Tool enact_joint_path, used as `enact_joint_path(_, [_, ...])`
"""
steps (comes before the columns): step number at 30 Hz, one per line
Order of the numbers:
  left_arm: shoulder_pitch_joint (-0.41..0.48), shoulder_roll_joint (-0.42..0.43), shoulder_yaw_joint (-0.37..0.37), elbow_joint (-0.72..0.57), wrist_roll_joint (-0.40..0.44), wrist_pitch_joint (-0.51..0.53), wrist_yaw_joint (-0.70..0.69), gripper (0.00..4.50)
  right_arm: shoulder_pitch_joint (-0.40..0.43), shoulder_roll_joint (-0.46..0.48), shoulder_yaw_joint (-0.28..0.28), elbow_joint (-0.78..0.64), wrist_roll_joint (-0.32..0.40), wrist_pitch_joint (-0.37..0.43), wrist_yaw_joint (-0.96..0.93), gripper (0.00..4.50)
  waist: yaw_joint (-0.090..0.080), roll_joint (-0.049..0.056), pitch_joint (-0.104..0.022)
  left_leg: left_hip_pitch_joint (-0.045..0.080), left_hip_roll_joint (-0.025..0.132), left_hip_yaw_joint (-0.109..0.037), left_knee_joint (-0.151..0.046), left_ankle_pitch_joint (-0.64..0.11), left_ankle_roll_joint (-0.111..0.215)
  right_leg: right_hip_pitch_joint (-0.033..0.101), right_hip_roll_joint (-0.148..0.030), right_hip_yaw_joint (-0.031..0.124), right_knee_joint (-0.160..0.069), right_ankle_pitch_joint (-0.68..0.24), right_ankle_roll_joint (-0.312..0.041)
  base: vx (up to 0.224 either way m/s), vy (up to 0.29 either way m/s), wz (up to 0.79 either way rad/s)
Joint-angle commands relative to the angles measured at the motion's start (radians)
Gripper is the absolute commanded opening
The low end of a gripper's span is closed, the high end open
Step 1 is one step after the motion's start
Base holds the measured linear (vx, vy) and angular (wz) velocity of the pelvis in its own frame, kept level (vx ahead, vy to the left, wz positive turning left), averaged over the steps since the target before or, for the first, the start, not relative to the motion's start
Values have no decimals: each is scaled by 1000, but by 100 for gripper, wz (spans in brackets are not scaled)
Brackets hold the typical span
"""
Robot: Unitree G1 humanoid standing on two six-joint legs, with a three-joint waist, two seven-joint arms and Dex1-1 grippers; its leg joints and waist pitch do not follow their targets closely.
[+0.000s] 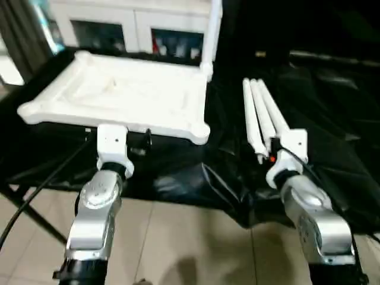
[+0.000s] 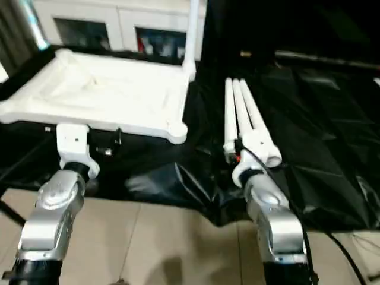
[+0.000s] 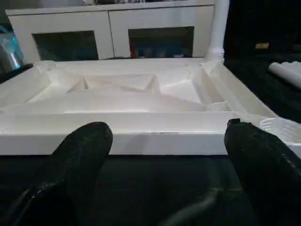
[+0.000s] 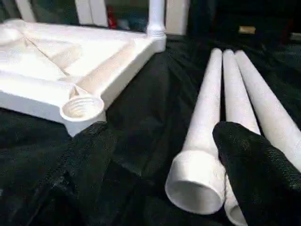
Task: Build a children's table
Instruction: Rotate table base
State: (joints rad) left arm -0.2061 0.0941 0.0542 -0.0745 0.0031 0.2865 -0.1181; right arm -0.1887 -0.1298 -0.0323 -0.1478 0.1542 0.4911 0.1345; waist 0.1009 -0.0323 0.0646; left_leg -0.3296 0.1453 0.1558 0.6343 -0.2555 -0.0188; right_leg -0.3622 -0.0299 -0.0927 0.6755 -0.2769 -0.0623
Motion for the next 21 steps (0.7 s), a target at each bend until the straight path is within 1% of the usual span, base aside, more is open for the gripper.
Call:
enact_joint_path(1, [-6,7,-16,-26,-12,23,-18,447,-3,1,16,11,-18,-8,1,376,23,-5,-17,13,24,-9,30,-161,67,45,-203,164,-230,-824,52,22,-93,9])
enact_joint_path(2, [-6,11,-11,-20,-16,22,-22,447,-3,5,24,14,-22,-12,1,376,36,8,-15,-7,9,-21,33,-130,63,93,-183,152,-242,-979,56,20,-68,-3])
enact_joint_path(3, [-8,15,-8,-12,-17,21,-25,447,-4,9,29,9,-20,-10,2,376,36,7,-15,-6,5,-21,18,-138,64,103,-164,149,-241,-938,46,0,0,0])
enact_joint_path(4, [-10,17,-4,-6,-20,21,-29,447,-4,12,36,0,-21,-4,1,376,34,15,-23,7,11,-23,-32,-129,65,126,-130,122,-230,-794,14,0,0,0])
enact_joint_path(5, [-17,21,-1,3,-30,24,-36,447,-5,14,43,-13,-21,5,1,376,27,39,-28,39,45,-34,-98,-137,58,115,-86,83,-202,-593,-14,62,15,4])
enact_joint_path(6, [-18,21,0,5,-31,25,-37,447,-6,15,43,-13,-21,6,0,376,10,45,-29,72,78,-51,-130,-184,63,95,-68,62,-180,-497,-29,114,26,2])
enact_joint_path(7, [-21,22,0,7,-33,25,-38,447,-7,15,44,-14,-21,8,0,376,-29,58,-34,153,164,-121,-183,-323,97,41,-57,32,-95,-298,-59,114,26,2])
enact_joint_path(8, [-25,23,1,13,-34,26,-41,447,-8,15,44,-15,-19,14,0,376,-53,58,-40,208,220,-167,-205,-416,127,-23,-76,33,-9,-133,-45,154,15,6])
enact_joint_path(9, [-27,24,1,18,-36,27,-45,447,-10,14,45,-18,-17,23,0,376,-58,55,-40,220,217,-167,-196,-394,165,-52,-80,35,14,-67,-26,159,-8,10])
enact_joint_path(10, [-28,25,1,20,-37,28,-46,447,-12,12,45,-18,-17,26,0,376,-77,41,-37,203,168,-135,-173,-307,248,-68,-95,48,2,21,-4,159,-8,10])
enact_joint_path(11, [-25,25,0,19,-37,27,-46,447,-13,10,46,-17,-19,28,0,376,-72,12,-46,148,45,-51,-122,-206,272,-5,-104,79,-83,83,-27,160,-15,9])
enact_joint_path(12, [-20,26,-2,16,-38,29,-45,447,-14,8,46,-15,-22,29,2,376,-38,-28,-35,17,-64,-3,-12,-153,247,142,-156,196,-171,-127,-133,188,-22,16])
enact_joint_path(13, [-20,26,-2,16,-38,29,-45,447,-14,8,46,-15,-22,29,2,376,-9,-22,-54,-8,-62,-15,50,-128,219,187,-203,246,-193,-203,-214,188,-22,16])
enact_joint_path(14, [-16,25,-3,15,-38,31,-44,447,-17,7,45,-12,-23,29,3,376,6,-19,-59,-74,-35,-47,107,-52,144,224,-216,274,-175,-90,-317,202,-23,25])
enact_joint_path(15, [-11,26,-4,12,-39,32,-43,447,-18,8,42,-10,-21,37,3,376,2,-22,-56,-108,-31,-56,117,-19,117,237,-195,268,-166,22,-344,206,-13,17])
enact_joint_path(16, [-5,26,-4,5,-40,36,-40,447,-21,7,44,-7,-22,40,4,376,0,-2,-48,-121,-10,-72,93,54,71,227,-185,229,-163,148,-353,206,-13,17])
enact_joint_path(17, [-1,27,-3,2,-42,36,-38,447,-24,4,48,-4,-25,43,4,376,-10,15,-51,-127,9,-73,23,160,86,216,-125,168,-159,166,-294,199,-10,5])
enact_joint_path(18, [2,27,-1,1,-43,36,-38,447,-27,2,54,-3,-28,46,3,376,-11,43,-62,-101,17,-69,-36,239,105,205,-76,120,-147,134,-227,85,25,7])
enact_joint_path(19, [2,27,0,1,-44,36,-38,447,-29,1,57,-3,-30,47,3,376,-48,104,-82,63,74,-143,-82,242,187,72,18,15,-40,-8,-51,85,25,7])
enact_joint_path(20, [2,27,0,2,-44,36,-38,447,-32,0,60,-3,-32,48,3,376,-95,90,-88,133,154,-250,-84,316,429,-30,7,10,76,-198,64,107,4,-14])
enact_joint_path(21, [2,26,1,3,-42,35,-38,447,-33,-2,62,-3,-31,50,3,376,-72,78,-85,125,157,-244,-67,282,453,-54,-13,32,89,-188,95,199,-16,-8])
